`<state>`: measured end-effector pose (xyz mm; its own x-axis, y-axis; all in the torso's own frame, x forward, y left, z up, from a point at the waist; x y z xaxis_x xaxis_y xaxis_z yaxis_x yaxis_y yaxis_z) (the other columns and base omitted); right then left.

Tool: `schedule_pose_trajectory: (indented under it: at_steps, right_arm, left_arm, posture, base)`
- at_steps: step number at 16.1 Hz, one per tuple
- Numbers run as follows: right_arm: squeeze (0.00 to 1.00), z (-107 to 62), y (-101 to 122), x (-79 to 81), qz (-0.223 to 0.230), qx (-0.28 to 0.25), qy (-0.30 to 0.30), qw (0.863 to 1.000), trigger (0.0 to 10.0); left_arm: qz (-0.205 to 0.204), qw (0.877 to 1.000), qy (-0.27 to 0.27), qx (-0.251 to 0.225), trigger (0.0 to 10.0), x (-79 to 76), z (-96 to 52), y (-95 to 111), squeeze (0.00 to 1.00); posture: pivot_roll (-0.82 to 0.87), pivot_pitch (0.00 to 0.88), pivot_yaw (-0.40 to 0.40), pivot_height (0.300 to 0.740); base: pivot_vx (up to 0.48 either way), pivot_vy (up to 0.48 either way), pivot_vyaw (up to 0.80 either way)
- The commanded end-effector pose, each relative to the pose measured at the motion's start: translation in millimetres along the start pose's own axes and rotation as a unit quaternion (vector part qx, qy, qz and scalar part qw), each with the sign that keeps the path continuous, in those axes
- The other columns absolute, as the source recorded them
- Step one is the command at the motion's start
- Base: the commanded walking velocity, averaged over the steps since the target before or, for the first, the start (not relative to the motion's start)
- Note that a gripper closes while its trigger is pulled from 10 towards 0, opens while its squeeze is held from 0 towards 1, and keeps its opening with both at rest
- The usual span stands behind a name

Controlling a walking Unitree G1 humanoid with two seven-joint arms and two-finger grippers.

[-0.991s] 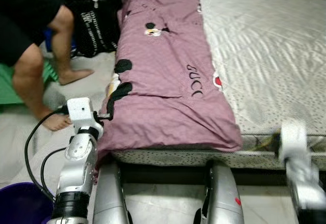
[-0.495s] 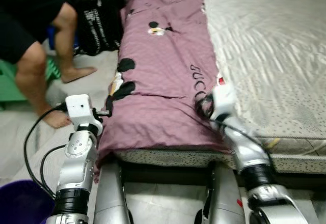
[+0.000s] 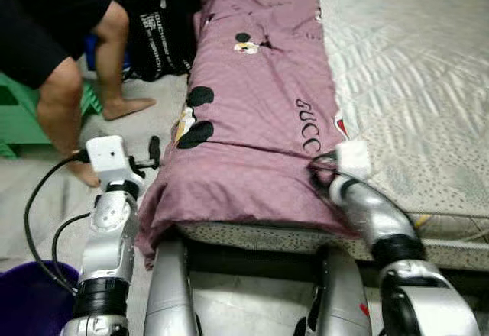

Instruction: Clean up the room

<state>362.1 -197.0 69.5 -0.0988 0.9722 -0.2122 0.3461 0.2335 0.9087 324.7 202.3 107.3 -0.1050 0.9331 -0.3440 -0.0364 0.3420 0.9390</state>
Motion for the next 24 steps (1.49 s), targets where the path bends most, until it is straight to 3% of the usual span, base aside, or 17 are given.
schedule_pose_trajectory:
  at_steps: [1,3,4,5,7,12,18,24]
  right_arm:
    - [1.00,-2.3,37,0.1,0.020,-0.092,-0.009,0.996,10.0]
    - [1.00,-4.2,59,8.1,0.033,-0.140,-0.005,0.990,10.0]
    - [0.32,-6.9,77,20.7,0.031,-0.177,-0.001,0.984,10.0]
    - [0.00,-9.6,87,28.1,0.041,-0.200,0.005,0.979,10.0]
    - [0.00,-14.4,106,52.5,0.035,-0.247,0.020,0.968,10.0]
    - [0.00,-9.9,109,72.3,0.048,-0.252,0.017,0.966,10.0]
    - [0.00,-6.5,103,90.5,0.034,-0.245,0.028,0.969,10.0]
    - [0.00,-4.1,94,91.3,0.013,-0.234,0.024,0.972,10.0]
  left_arm:
    - [-0.002,1.000,-0.007,-0.021,10.0,-7.2,6.3,9,0.00]
    - [-0.005,1.000,-0.009,-0.028,10.0,-9.0,9.3,13,0.00]
    - [-0.009,0.999,-0.010,-0.035,10.0,-11.0,12.0,16,0.00]
    - [-0.011,0.999,-0.011,-0.039,10.0,-12.2,13.2,19,0.00]
    - [-0.019,0.998,-0.011,-0.056,10.0,-14.9,17.4,27,0.00]
    - [-0.026,0.997,-0.010,-0.072,10.0,-18.5,22.6,32,0.00]
    - [-0.027,0.997,-0.011,-0.069,10.0,-19.4,12.1,23,0.00]
    - [-0.017,0.997,-0.009,-0.070,10.0,-16.0,9.7,25,0.00]
  posture:
    - [0.02,0.000,0.019,0.500]
    - [0.02,0.000,0.024,0.500]
    - [0.02,0.000,0.028,0.500]
    - [0.02,0.000,0.030,0.500]
    - [0.03,0.000,0.036,0.500]
    - [0.06,0.000,0.014,0.520]
    - [0.09,0.000,-0.001,0.590]
    - [0.09,0.000,-0.008,0.665]
  base:
    - [0.000,0.000,0.00]
    - [0.000,0.000,0.00]
    - [0.000,0.000,0.00]
    - [0.000,0.000,0.00]
    - [0.000,0.000,0.00]
    - [0.000,0.000,0.00]
    - [0.000,0.000,0.00]
    - [0.000,0.000,0.00]
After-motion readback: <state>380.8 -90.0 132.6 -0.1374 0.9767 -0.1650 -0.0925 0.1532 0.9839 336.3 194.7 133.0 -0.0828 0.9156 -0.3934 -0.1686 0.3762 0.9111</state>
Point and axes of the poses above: a point about 5 cm out from each wrist's last joint towards the gripper, its own z axis pointing out of the wrist towards the gripper, its own y axis along the axis of the wrist's last joint, x = y × z, the point moved 2 cm from there along z, pointing out of the wrist towards the gripper, and after that the axes turned 15 degrees about -z, right-handed, at the moved point
